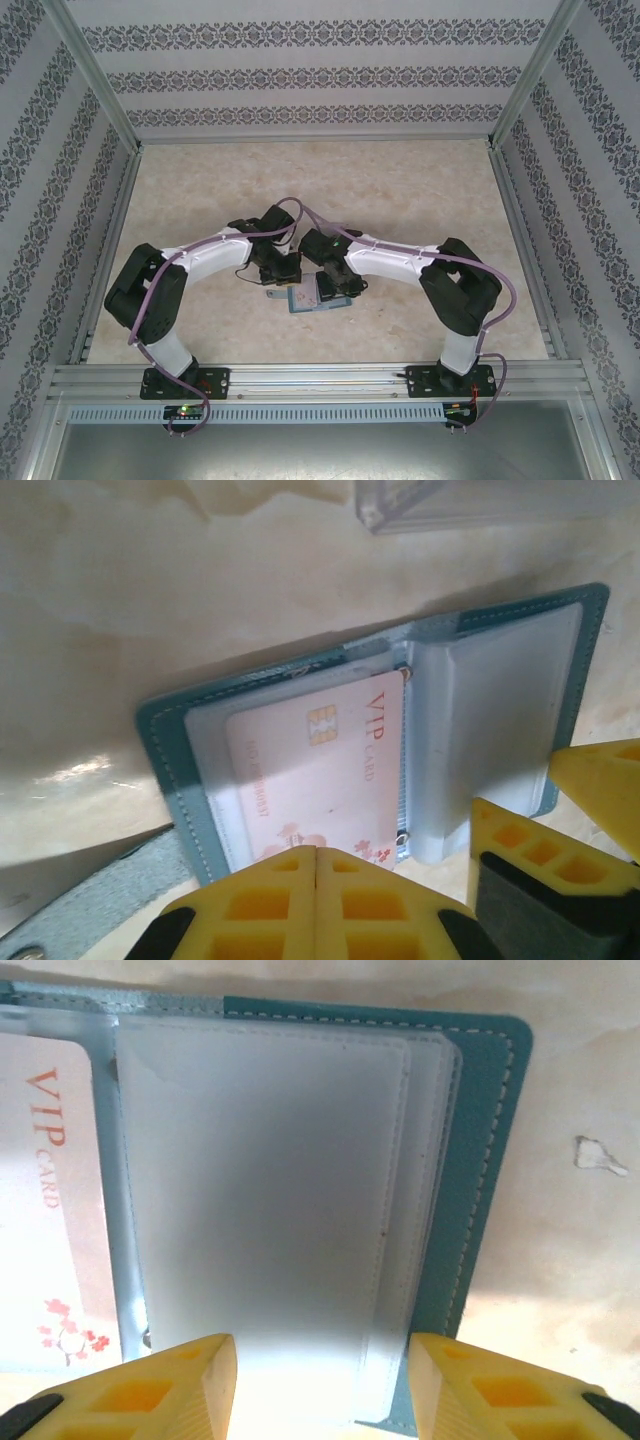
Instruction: Take the credit cards out of the card holder
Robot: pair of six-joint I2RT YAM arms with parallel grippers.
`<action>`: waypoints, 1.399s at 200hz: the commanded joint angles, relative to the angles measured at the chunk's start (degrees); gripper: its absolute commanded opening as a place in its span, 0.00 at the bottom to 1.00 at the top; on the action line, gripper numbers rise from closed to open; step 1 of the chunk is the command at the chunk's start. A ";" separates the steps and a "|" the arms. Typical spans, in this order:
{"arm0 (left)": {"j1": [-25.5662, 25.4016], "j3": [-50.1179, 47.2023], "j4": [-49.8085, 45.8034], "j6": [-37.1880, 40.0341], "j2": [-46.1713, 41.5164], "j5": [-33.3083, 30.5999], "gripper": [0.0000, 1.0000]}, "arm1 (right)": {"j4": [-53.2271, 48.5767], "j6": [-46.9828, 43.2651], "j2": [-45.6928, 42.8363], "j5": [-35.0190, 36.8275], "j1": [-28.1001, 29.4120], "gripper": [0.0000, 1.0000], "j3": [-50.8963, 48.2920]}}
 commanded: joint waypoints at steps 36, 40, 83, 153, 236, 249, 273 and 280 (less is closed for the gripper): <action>-1.31 0.08 0.37 -0.29 2.30 0.10 0.00 | 0.32 0.76 -4.54 -0.03 -0.40 0.49 -0.79; -1.29 0.00 0.44 -0.29 2.43 0.09 0.00 | 0.87 0.85 -4.67 -0.44 -0.40 0.49 -0.94; -1.31 -0.67 -0.37 0.15 2.70 -1.88 0.00 | 3.34 1.31 -4.38 -3.66 -0.71 0.48 -1.63; -1.31 -1.62 -0.51 0.26 3.14 -2.50 0.00 | -0.35 0.62 -4.25 1.25 -1.18 0.45 -1.77; -1.31 -1.98 -1.12 0.56 3.08 -2.79 0.00 | 1.22 -0.05 0.00 3.07 -2.67 0.44 -6.14; -1.31 -2.14 -1.13 0.57 3.05 -2.87 0.00 | 0.60 -0.18 -0.15 3.54 -2.84 0.44 -6.10; -1.35 -2.30 -1.13 0.54 3.05 -2.97 0.00 | 0.01 -0.29 -1.21 3.40 -2.87 0.44 -5.67; -1.35 -2.32 -1.07 0.55 3.04 -2.91 0.00 | -0.12 -0.36 -1.73 3.22 -2.79 0.44 -5.54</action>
